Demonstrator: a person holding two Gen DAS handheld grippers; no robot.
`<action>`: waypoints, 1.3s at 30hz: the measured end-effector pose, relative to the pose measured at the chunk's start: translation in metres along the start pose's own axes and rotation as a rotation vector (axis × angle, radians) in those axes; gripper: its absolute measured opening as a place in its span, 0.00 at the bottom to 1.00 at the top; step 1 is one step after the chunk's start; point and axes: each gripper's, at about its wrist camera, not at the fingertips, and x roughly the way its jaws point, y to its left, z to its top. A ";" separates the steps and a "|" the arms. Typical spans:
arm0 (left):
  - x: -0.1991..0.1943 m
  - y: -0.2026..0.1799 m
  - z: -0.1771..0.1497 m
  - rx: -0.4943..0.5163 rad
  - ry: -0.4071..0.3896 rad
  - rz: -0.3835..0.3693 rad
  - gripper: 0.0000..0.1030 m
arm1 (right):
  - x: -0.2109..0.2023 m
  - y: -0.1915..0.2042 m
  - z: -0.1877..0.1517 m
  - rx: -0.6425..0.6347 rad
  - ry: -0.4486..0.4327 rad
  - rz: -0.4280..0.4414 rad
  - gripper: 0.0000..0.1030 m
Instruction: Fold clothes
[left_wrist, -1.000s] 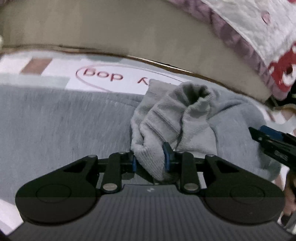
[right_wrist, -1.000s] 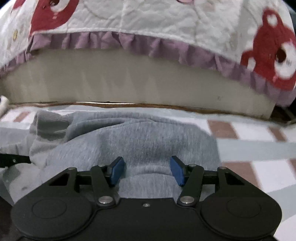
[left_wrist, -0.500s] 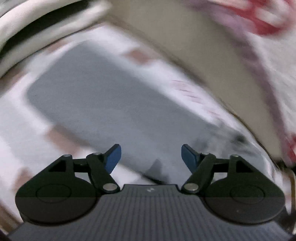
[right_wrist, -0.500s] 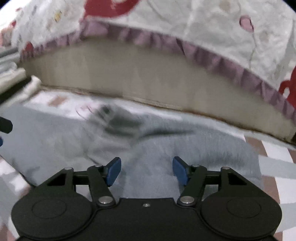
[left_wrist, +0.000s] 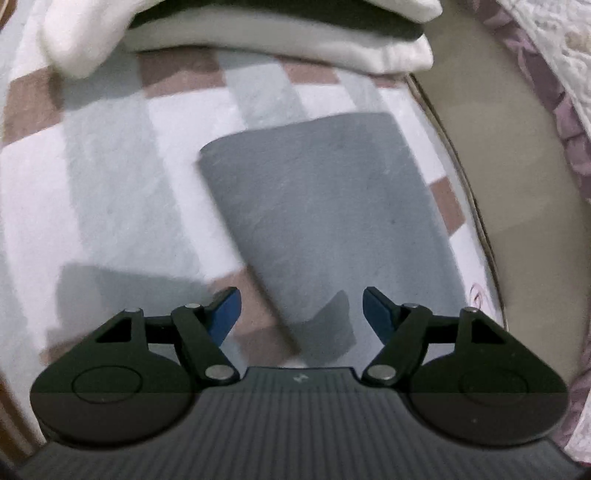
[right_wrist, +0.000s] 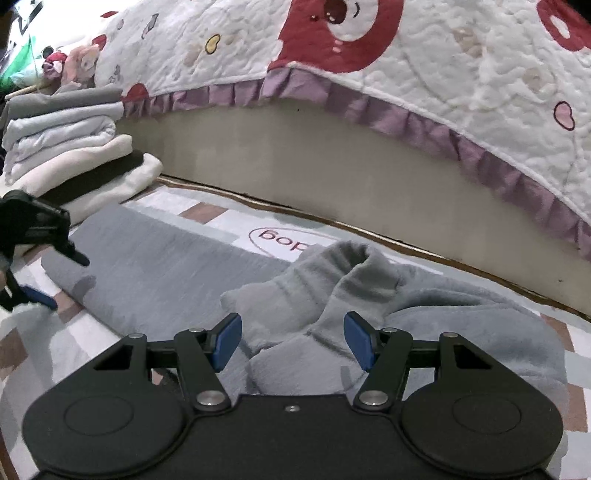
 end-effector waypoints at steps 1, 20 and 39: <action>0.004 -0.002 0.003 0.009 -0.011 -0.026 0.73 | 0.001 0.000 -0.001 -0.001 0.003 0.002 0.65; -0.028 -0.076 -0.035 0.458 -0.390 0.053 0.15 | -0.006 -0.065 -0.002 0.311 0.052 -0.015 0.65; -0.091 -0.266 -0.273 1.141 -0.067 -0.570 0.16 | -0.094 -0.244 -0.093 0.870 0.075 -0.082 0.69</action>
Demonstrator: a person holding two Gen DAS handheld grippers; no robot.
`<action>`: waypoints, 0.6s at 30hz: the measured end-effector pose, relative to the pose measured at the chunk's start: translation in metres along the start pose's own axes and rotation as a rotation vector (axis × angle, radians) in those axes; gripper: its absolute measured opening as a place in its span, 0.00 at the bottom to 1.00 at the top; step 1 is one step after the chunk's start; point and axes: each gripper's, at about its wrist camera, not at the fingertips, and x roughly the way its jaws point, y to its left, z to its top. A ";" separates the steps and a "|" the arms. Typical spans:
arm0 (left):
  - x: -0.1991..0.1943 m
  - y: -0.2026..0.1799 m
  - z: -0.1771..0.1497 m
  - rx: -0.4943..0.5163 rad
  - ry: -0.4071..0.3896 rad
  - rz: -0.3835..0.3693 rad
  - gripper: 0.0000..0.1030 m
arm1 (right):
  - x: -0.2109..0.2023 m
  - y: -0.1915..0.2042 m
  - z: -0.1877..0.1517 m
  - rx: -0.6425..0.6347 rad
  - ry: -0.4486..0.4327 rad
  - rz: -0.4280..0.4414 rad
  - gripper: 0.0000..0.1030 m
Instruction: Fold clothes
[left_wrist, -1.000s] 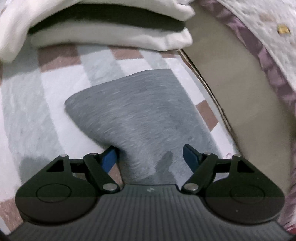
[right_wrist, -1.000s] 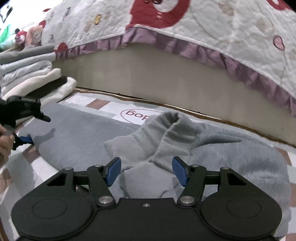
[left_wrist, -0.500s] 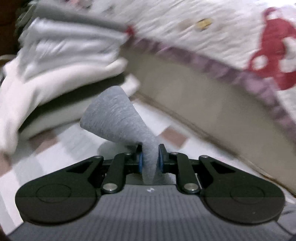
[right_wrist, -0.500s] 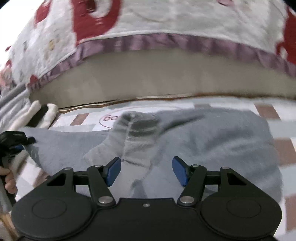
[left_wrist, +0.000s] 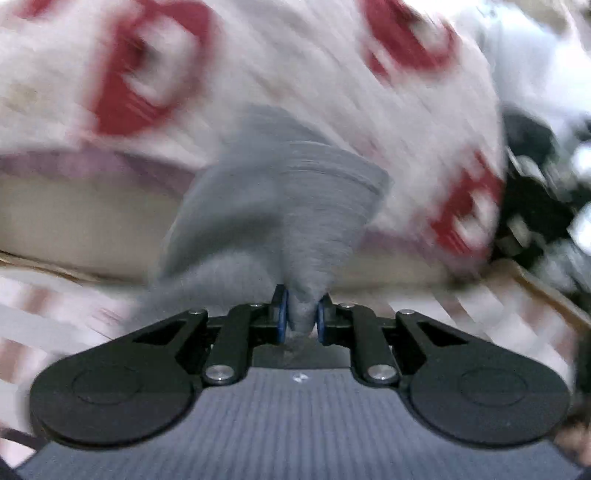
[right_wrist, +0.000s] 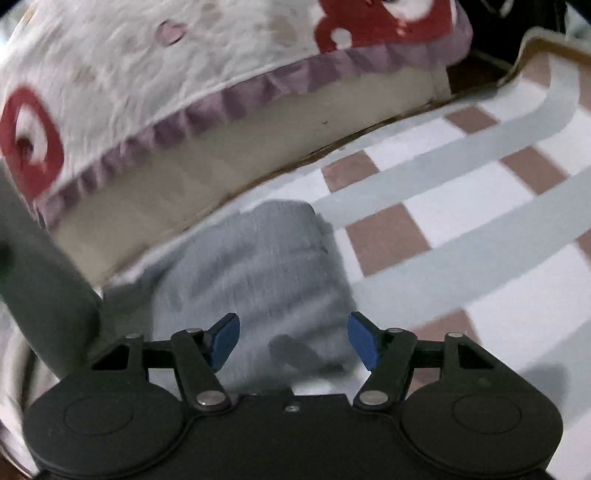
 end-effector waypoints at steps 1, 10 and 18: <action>0.022 -0.009 -0.011 -0.021 0.088 -0.013 0.17 | 0.005 -0.007 0.004 0.039 -0.006 0.025 0.69; 0.070 -0.012 -0.069 -0.073 0.252 -0.062 0.17 | 0.026 -0.055 -0.002 0.478 0.050 0.443 0.69; 0.046 -0.034 -0.077 0.180 0.357 -0.272 0.42 | 0.036 -0.037 -0.008 0.450 0.123 0.479 0.69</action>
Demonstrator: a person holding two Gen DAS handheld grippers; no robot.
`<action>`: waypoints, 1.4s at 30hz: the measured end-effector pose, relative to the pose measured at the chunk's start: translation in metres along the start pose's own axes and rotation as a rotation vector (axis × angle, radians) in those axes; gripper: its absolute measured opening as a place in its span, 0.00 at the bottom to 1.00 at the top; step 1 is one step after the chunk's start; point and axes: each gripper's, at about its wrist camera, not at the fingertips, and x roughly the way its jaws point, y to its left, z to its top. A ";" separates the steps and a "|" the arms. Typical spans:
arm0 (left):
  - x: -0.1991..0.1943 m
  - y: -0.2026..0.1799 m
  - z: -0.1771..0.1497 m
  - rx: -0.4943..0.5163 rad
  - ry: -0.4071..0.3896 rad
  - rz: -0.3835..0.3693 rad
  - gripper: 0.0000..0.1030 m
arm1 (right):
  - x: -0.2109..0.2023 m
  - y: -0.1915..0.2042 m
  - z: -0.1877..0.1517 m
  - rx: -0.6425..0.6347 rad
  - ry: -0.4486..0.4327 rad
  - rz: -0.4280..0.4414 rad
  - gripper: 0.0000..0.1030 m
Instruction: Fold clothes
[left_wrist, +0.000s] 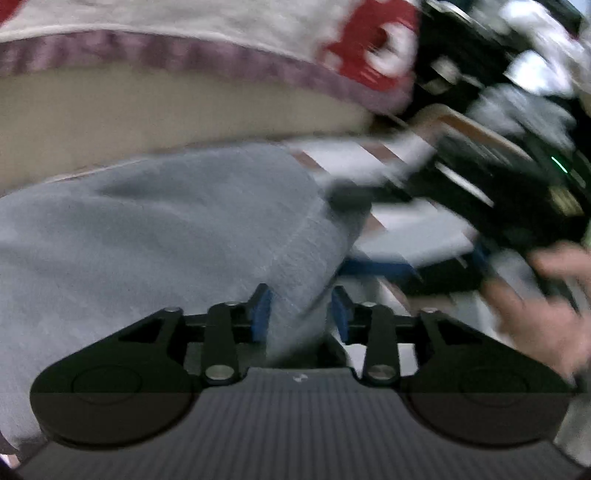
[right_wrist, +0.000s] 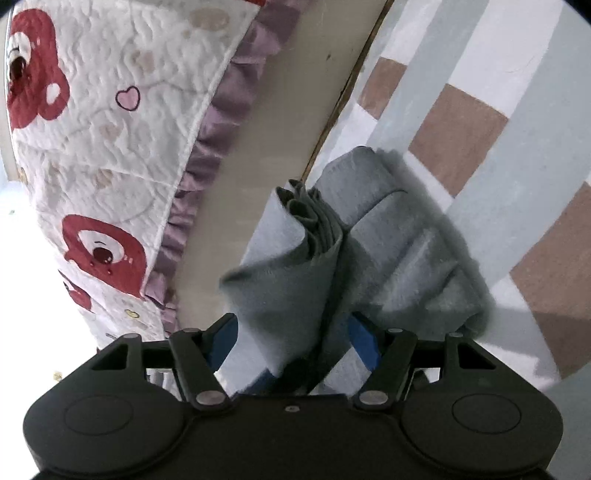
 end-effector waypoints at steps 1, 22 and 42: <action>-0.003 0.000 -0.003 -0.021 0.036 -0.043 0.42 | 0.000 0.000 0.000 0.005 -0.005 -0.002 0.69; -0.073 0.096 -0.008 -0.025 -0.054 0.118 0.51 | -0.028 0.091 -0.042 -0.630 -0.343 -0.269 0.03; -0.069 0.136 -0.020 -0.231 -0.040 -0.073 0.51 | 0.017 0.101 0.017 -0.815 -0.141 -0.278 0.54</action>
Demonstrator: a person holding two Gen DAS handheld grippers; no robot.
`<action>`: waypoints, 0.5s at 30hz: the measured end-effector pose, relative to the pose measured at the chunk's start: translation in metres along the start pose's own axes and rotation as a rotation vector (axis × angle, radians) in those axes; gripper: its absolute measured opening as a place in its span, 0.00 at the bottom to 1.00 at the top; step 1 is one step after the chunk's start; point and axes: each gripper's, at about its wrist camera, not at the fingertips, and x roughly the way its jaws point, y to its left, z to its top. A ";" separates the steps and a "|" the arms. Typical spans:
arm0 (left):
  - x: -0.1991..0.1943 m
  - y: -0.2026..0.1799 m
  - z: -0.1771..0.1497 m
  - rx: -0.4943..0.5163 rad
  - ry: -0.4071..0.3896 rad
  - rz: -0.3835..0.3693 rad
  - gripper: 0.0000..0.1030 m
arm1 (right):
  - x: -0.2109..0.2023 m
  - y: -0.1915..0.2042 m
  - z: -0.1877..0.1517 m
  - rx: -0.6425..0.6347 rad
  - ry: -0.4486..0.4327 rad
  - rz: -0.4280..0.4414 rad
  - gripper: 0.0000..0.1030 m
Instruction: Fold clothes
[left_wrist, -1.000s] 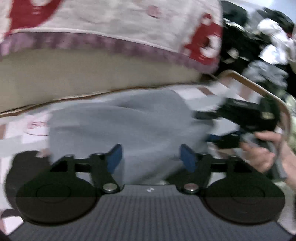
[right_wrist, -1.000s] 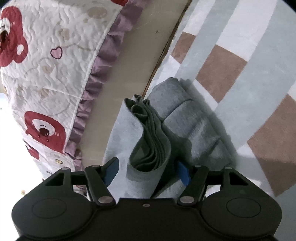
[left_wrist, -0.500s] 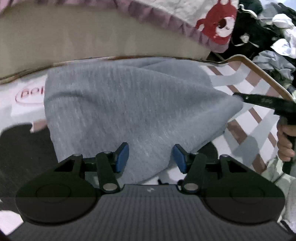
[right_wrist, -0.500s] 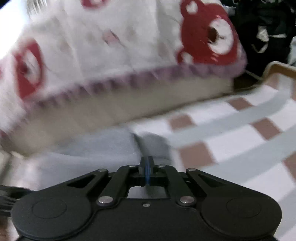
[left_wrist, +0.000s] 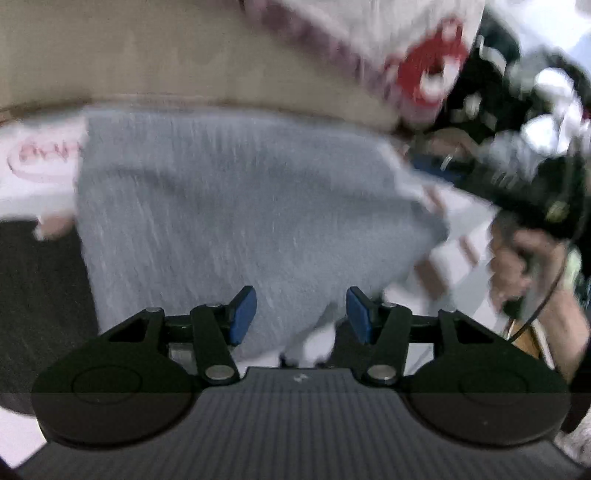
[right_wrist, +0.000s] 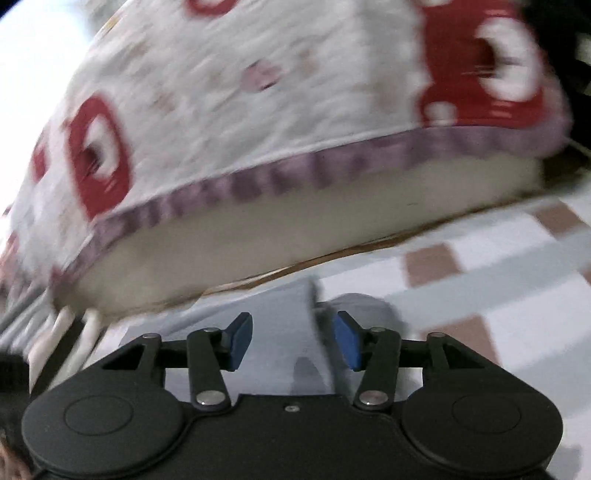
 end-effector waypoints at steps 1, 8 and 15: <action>-0.007 0.005 0.003 -0.002 -0.054 0.036 0.52 | 0.006 0.004 0.004 -0.048 0.015 0.010 0.54; -0.024 0.054 0.009 -0.080 -0.246 0.189 0.53 | 0.050 0.010 0.017 -0.298 0.128 -0.009 0.53; -0.001 0.055 0.001 -0.030 -0.251 0.231 0.55 | 0.057 0.002 0.010 -0.248 0.005 0.072 0.09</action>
